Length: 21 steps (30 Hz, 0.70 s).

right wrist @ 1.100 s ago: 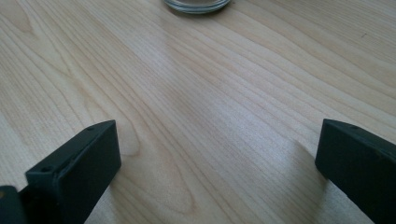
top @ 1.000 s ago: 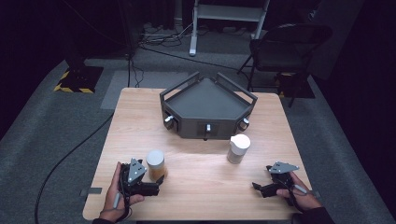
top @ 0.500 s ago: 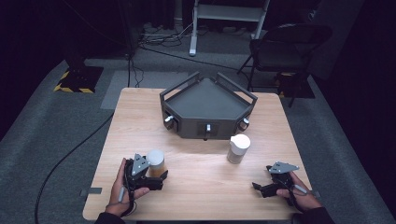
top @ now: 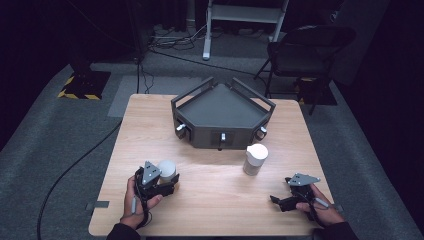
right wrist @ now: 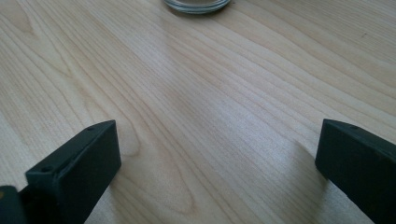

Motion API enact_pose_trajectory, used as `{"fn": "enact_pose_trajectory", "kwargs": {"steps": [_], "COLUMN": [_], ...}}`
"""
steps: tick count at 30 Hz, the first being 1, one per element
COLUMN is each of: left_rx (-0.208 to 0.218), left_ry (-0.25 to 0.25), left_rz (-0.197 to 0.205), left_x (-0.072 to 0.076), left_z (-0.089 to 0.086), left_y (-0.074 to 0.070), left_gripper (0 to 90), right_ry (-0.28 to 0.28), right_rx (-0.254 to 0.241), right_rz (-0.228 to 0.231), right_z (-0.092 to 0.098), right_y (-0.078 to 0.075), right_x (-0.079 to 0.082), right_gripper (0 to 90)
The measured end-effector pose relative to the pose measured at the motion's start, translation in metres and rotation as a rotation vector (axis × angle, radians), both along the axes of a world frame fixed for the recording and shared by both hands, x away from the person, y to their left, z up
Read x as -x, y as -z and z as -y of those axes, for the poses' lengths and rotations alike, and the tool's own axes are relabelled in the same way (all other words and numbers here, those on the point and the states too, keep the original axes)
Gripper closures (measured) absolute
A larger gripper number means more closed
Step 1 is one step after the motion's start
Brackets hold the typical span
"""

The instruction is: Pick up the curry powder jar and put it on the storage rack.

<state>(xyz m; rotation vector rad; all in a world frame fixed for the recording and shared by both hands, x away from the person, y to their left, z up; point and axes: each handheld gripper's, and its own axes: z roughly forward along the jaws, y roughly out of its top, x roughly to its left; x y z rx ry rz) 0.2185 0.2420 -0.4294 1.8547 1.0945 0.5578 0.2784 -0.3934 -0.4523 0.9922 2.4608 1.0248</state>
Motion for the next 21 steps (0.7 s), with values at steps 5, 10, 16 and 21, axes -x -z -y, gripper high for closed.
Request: {"fn": "enact_pose_trajectory", "kwargs": {"steps": [5, 10, 16, 21], "left_rx": [-0.01, -0.014, -0.018, -0.003], "left_ry": [-0.015, -0.01, -0.005, -0.012], "left_rz": [0.006, 0.005, 0.003, 0.013], "left_x": [0.0008, 0.0004, 0.0006, -0.0002], "left_z": [0.0044, 0.0037, 0.006, 0.0051], "left_y": [-0.0014, -0.0028, -0.0057, -0.009], "left_gripper": [34.3, 34.7, 34.9, 34.8], "right_ry": [0.0, 0.0, 0.0, -0.002], "right_rx": [0.0, 0.0, 0.0, 0.0], "right_rz": [0.0, 0.0, 0.0, 0.0], "right_z": [0.0, 0.0, 0.0, 0.0003], "right_y": [0.0, 0.0, 0.0, 0.0], "right_x": [0.0, 0.0, 0.0, -0.0002], "right_gripper": [0.0, 0.0, 0.0, 0.0]}}
